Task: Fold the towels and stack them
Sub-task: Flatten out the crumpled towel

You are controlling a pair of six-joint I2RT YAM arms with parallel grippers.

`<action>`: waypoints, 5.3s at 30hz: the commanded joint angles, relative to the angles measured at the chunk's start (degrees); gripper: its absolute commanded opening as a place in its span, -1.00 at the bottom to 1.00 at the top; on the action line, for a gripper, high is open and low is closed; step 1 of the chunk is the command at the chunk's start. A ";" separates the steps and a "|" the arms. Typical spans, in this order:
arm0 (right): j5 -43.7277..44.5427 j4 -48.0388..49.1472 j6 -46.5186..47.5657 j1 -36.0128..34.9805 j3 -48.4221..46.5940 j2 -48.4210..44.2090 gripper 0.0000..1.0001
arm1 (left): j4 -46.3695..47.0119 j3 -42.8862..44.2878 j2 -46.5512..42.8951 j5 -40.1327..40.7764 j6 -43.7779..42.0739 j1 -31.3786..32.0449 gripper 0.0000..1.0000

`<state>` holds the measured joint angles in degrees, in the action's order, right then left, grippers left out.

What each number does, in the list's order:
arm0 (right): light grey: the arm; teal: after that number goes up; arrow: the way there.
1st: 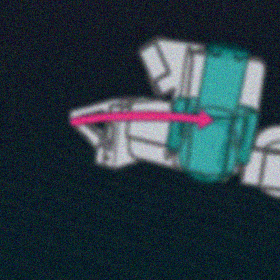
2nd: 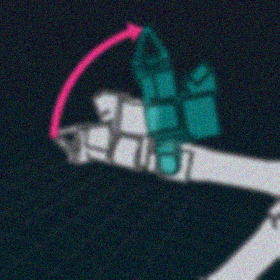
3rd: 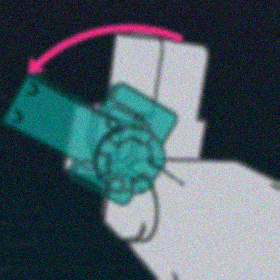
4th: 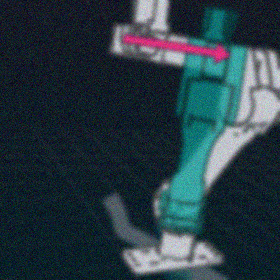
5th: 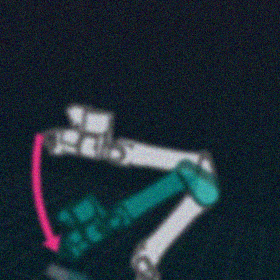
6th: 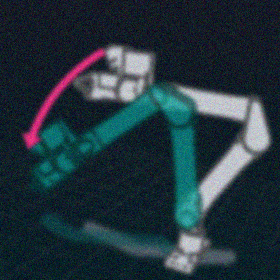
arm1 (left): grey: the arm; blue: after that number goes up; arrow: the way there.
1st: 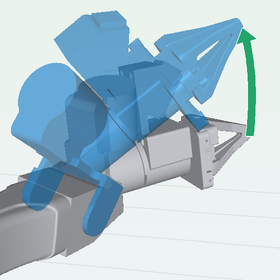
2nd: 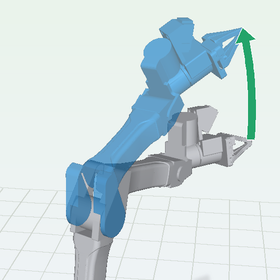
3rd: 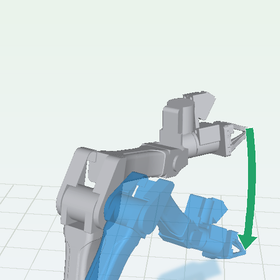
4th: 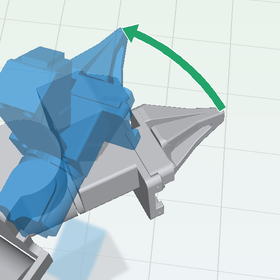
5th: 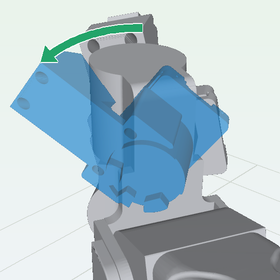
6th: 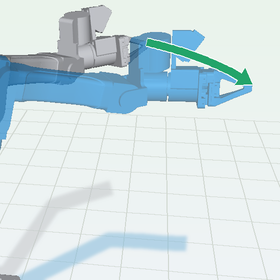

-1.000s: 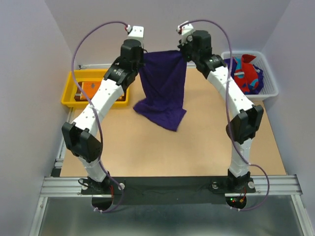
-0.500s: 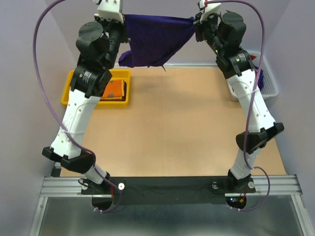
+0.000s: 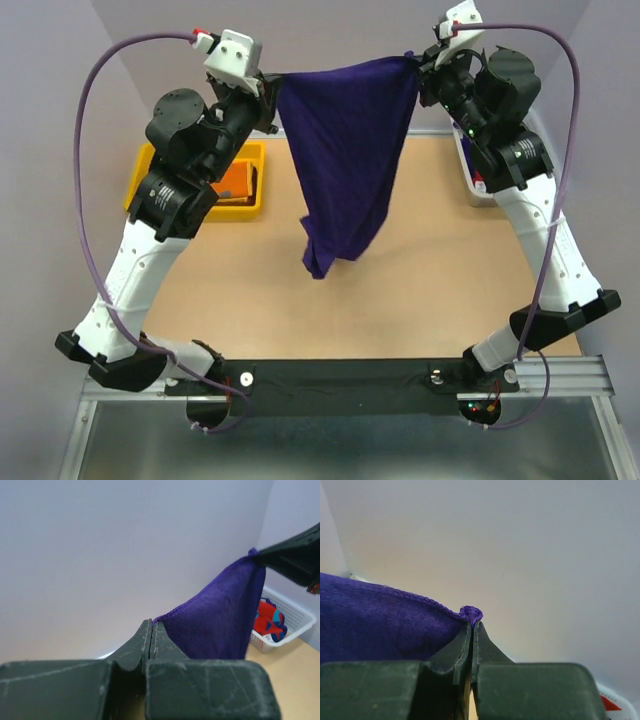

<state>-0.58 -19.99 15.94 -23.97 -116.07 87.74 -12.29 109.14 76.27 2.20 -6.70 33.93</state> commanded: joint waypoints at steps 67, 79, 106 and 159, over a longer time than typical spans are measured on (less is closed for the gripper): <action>5.65 12.86 4.96 0.50 5.24 -5.32 -0.99 | 16.77 -3.95 -1.87 12.47 -3.76 0.44 -1.00; 2.96 22.70 4.89 6.30 -5.29 14.20 -0.99 | 14.32 22.29 24.52 2.47 1.95 -10.37 -1.00; -15.67 23.25 -1.96 6.56 33.97 -23.13 -0.99 | 22.32 -29.93 -13.94 -17.22 10.91 -10.47 -1.00; -1.61 41.79 -2.68 10.26 22.29 25.89 -0.99 | 21.26 12.41 47.04 -5.53 10.30 -16.18 -1.00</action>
<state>-0.23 14.90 12.01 -13.91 -90.17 112.77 4.21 117.38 124.66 -2.68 4.10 18.24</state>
